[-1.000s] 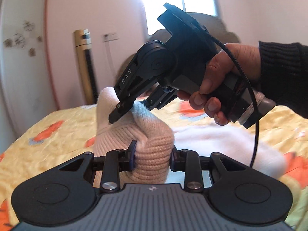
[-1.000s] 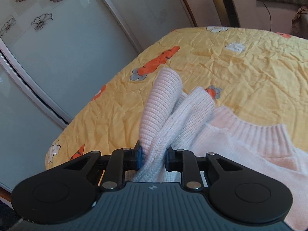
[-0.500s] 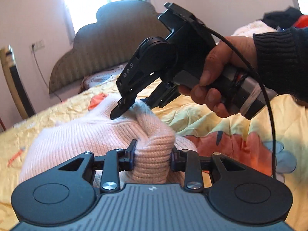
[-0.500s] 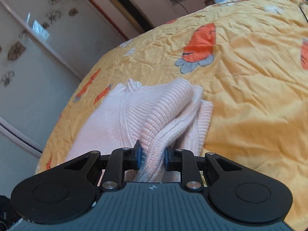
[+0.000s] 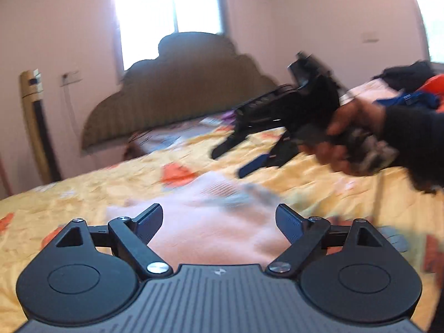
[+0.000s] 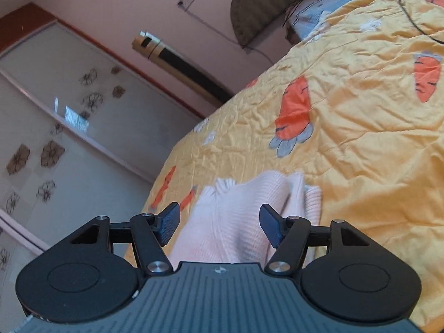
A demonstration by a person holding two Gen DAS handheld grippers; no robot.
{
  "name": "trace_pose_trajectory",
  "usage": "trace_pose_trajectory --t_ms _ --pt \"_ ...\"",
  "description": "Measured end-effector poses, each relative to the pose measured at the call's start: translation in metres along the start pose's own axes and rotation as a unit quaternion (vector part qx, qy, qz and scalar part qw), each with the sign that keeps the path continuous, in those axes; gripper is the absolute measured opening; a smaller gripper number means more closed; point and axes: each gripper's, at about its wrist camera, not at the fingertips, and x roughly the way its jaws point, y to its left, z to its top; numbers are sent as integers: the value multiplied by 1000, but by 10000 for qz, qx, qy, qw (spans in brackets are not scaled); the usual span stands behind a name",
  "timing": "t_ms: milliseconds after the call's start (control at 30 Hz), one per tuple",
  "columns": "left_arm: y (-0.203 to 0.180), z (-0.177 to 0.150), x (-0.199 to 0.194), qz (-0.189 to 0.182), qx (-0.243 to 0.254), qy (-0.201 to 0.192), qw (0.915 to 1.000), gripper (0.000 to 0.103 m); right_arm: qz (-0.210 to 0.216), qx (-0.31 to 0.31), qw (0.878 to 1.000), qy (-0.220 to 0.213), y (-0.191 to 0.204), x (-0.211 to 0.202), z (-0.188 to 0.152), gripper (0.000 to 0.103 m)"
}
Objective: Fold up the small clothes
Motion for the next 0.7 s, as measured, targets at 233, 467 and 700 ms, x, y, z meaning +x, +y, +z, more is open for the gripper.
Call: trace_pose_trajectory --t_ms 233,467,700 --pt "30 -5 42 -231 -947 730 9926 89 -863 -338 9937 632 6 53 -23 54" --pt "19 3 62 -764 -1149 983 9856 88 -999 -907 9906 238 30 28 -24 18" --pt "9 -1 74 -667 -1153 1114 9848 88 -1310 -529 9899 157 -17 28 -35 16"
